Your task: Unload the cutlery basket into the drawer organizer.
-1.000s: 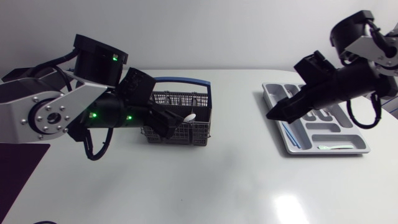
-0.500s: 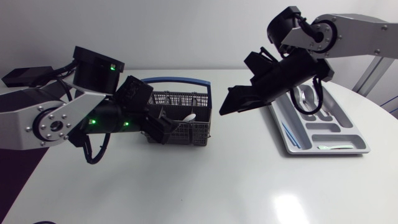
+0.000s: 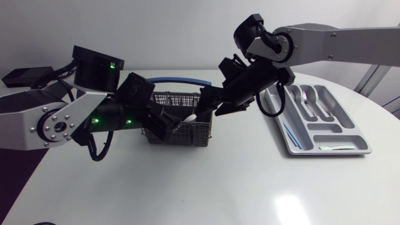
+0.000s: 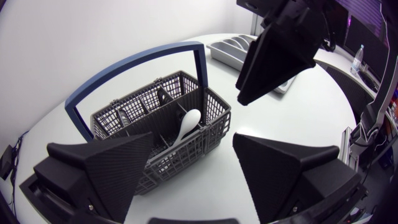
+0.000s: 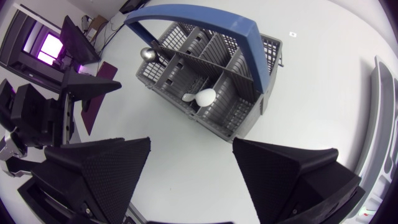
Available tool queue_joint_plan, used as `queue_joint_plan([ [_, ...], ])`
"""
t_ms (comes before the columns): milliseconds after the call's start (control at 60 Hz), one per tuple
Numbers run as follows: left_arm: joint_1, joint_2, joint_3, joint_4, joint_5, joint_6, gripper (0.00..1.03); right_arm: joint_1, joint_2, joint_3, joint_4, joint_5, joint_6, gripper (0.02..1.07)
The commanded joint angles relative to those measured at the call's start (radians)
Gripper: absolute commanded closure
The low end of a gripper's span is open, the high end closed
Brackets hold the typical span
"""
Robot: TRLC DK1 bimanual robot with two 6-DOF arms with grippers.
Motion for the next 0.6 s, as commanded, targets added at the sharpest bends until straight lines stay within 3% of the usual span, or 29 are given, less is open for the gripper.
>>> queue_joint_plan([
  [0, 0.015, 0.022, -0.036, 0.014, 0.0, 0.033, 0.14, 0.014, 0.051, 0.041, 0.005, 0.021, 0.053, 0.12],
  [317, 0.035, 0.047, -0.062, 0.07, 0.0, 0.056, 0.13, 0.04, 0.128, 0.085, 0.068, 0.051, 0.145, 0.12],
  [583, 0.055, 0.057, -0.084, 0.119, 0.0, 0.074, 0.13, 0.054, 0.189, 0.116, 0.1, 0.064, 0.216, 0.22],
])
